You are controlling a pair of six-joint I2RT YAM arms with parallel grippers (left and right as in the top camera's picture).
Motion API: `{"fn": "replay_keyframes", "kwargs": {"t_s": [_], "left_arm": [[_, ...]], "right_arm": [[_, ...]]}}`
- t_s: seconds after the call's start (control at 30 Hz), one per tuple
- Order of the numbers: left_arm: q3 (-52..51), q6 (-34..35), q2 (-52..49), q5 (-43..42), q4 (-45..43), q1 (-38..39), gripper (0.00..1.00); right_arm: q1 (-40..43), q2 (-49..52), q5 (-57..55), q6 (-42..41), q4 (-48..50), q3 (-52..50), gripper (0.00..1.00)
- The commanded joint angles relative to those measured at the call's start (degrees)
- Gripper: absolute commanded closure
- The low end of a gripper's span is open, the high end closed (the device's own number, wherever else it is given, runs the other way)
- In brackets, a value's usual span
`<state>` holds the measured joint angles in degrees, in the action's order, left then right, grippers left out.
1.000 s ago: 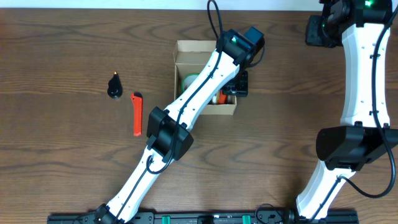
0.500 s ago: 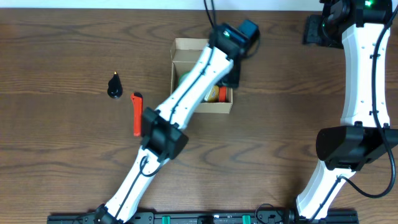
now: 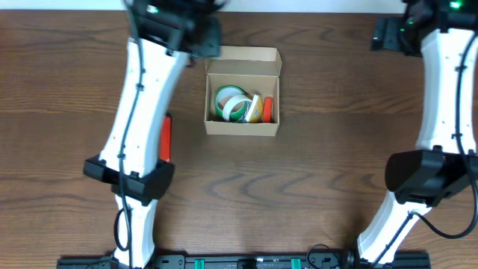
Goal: Pack container
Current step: 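Release the stapler and withdraw the left gripper from the box, then move the left gripper to the black object and grasp it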
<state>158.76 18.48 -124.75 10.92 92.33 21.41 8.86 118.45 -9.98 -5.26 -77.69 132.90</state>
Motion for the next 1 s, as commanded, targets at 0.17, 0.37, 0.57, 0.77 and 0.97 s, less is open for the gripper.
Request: {"fn": "replay_keyframes", "kwargs": {"t_s": [0.17,0.37,0.57,0.77,0.97], "left_arm": [[-8.9,-7.0,-0.7,-1.6,4.5,-11.1,0.34],[-20.7,-11.5,-0.7,-3.2,4.5,-17.1,0.28],[-34.4,-14.6,-0.7,-6.0,2.8,-22.9,0.29],[-44.2,-21.9,-0.7,-14.2,-6.9,-26.9,0.27],[-46.5,-24.6,-0.7,-14.3,-14.6,-26.1,0.23]], "right_arm": [[4.1,-0.3,1.6,-0.5,-0.5,-0.4,0.01],[3.5,-0.3,1.6,-0.5,-0.3,-0.4,0.01],[3.1,-0.3,1.7,-0.5,-0.2,-0.4,0.01],[3.1,-0.3,1.7,-0.5,-0.2,-0.4,0.01],[3.1,-0.3,5.5,-0.5,0.4,-0.4,0.01]]}}
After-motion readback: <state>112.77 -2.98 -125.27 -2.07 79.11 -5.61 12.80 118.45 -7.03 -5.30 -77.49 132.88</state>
